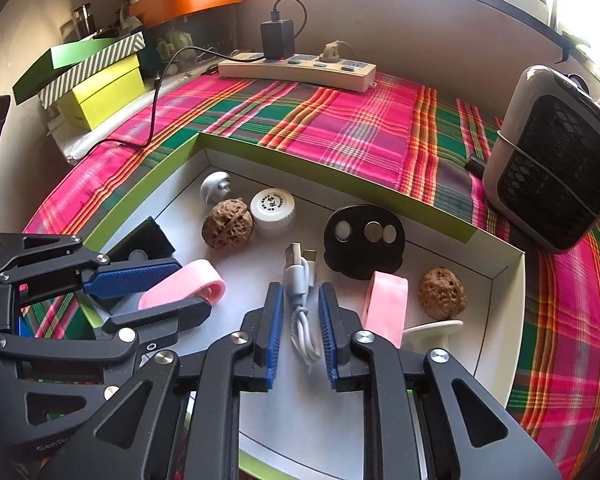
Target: Organize objects
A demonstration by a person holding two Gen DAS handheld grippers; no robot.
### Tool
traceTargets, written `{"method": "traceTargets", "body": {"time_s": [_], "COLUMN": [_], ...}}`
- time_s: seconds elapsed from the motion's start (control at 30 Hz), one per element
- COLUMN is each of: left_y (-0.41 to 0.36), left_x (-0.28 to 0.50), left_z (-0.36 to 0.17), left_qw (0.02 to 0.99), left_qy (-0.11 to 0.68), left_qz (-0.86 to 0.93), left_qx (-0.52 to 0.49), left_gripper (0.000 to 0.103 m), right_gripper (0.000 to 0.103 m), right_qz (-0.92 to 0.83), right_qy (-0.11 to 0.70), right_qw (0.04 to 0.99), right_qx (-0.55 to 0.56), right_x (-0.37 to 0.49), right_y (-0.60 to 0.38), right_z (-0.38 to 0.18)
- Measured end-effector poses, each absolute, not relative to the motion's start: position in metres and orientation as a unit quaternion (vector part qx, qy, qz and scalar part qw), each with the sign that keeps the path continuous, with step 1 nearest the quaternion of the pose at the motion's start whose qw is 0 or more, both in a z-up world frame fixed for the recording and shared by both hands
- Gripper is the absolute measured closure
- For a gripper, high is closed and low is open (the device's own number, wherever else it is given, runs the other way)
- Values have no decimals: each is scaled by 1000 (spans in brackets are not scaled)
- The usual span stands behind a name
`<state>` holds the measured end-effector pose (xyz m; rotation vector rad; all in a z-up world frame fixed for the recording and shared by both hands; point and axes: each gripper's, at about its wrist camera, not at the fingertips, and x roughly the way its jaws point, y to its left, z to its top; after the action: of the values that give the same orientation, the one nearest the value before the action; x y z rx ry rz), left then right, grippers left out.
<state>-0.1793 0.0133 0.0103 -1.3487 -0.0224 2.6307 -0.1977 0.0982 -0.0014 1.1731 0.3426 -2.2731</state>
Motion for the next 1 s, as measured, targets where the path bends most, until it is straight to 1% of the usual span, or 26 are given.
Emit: {"method": "traceTargets", "body": {"time_s": [0.07, 0.27, 0.4, 0.47, 0.67, 0.8, 1.0], "left_y": [13, 12, 11, 10, 10, 11, 14], "left_x": [-179, -179, -178, -176, -169, -164, -152], "left_z": [10, 11, 12, 13, 16, 19, 26], "left_qw": [93, 93, 90, 89, 88, 89, 88], "left_qy": [-7, -7, -7, -7, -6, -7, -5], "left_qz": [886, 886, 887, 888, 889, 891, 896], "left_qx": [-454, -454, -452, -451, -449, -445, -436], "left_gripper": [77, 76, 76, 74, 73, 73, 73], "right_gripper": [77, 77, 73, 73, 72, 67, 67], "right_qz": [-846, -848, -850, -850, -855, -858, -868], "right_qy": [129, 129, 128, 126, 125, 126, 119], "right_qw": [276, 271, 268, 267, 263, 258, 243], "right_qx": [437, 437, 435, 435, 430, 426, 416], "right_x": [-197, -196, -195, -194, -188, -183, -173], "right_y": [98, 99, 102, 102, 103, 104, 110], "right_z": [-2, -1, 0, 1, 5, 9, 18]}}
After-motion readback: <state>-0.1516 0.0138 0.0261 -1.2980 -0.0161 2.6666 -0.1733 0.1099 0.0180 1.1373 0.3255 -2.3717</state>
